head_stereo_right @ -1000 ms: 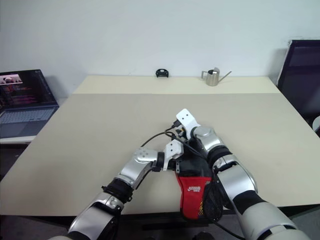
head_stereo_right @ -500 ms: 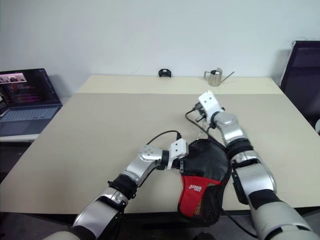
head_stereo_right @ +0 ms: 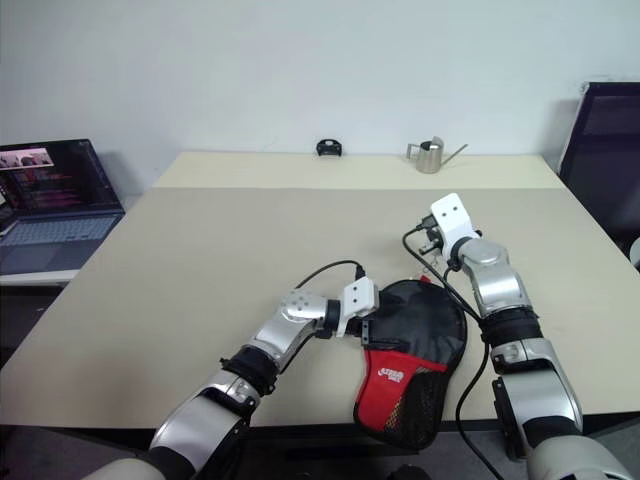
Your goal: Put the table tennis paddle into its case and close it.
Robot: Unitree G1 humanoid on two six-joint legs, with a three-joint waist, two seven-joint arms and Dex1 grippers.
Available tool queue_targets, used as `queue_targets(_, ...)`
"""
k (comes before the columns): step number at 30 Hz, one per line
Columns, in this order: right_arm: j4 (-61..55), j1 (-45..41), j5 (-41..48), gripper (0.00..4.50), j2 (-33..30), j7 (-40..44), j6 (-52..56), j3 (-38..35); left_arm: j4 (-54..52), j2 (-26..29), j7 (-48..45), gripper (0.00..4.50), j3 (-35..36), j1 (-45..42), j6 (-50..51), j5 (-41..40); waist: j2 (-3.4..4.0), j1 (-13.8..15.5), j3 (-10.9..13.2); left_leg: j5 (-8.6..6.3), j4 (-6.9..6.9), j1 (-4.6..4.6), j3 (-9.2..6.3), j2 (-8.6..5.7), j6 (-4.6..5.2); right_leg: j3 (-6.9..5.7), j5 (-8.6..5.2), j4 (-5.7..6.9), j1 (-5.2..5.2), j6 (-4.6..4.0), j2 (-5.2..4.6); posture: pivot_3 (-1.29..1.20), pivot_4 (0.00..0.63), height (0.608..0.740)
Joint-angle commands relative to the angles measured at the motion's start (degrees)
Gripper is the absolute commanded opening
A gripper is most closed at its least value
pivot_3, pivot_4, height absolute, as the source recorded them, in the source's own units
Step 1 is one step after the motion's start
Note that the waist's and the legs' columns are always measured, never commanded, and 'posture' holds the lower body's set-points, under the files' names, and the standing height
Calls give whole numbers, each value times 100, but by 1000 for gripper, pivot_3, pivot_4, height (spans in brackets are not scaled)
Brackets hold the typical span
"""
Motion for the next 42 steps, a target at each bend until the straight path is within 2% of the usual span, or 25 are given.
queue_targets(1,-534,121,35,121,-93,1,200,-78,245,48,17,4500,-199,138,-1,323,0,0,0,0,0,0,0,0,0,0,0,0,0,0,0,0,150,740)
queue_targets(4,-874,312,52,120,-172,43,446,-116,293,62,39,4500,-213,130,-41,368,0,0,-2,0,0,1,0,0,0,1,0,-1,2,0,0,0,150,740)
queue_targets(16,-3222,1544,494,117,-1128,539,2114,-585,574,-18,55,4500,-291,41,-178,499,7,41,-11,0,0,8,-6,-6,1,-3,-2,-5,12,3,4,0,150,740)
queue_targets(28,-5099,2791,1831,117,-2370,1648,3969,-1269,690,-35,48,4500,-305,3,-226,527,9,154,-16,-1,0,7,-10,-6,2,-3,-4,-9,15,8,35,0,150,740)
queue_targets(34,-5865,3793,2433,116,-2951,2193,4148,-1412,761,-75,68,4500,-292,-37,-244,541,9,147,-21,-1,-1,21,-9,-3,2,0,-6,-10,26,11,42,0,150,740)
queue_targets(42,-6750,4522,3325,114,-3212,2714,4182,-1542,811,-96,103,4500,-274,-63,-255,560,6,140,-20,-3,-4,68,-16,3,2,-10,-27,-30,101,45,50,0,150,740)
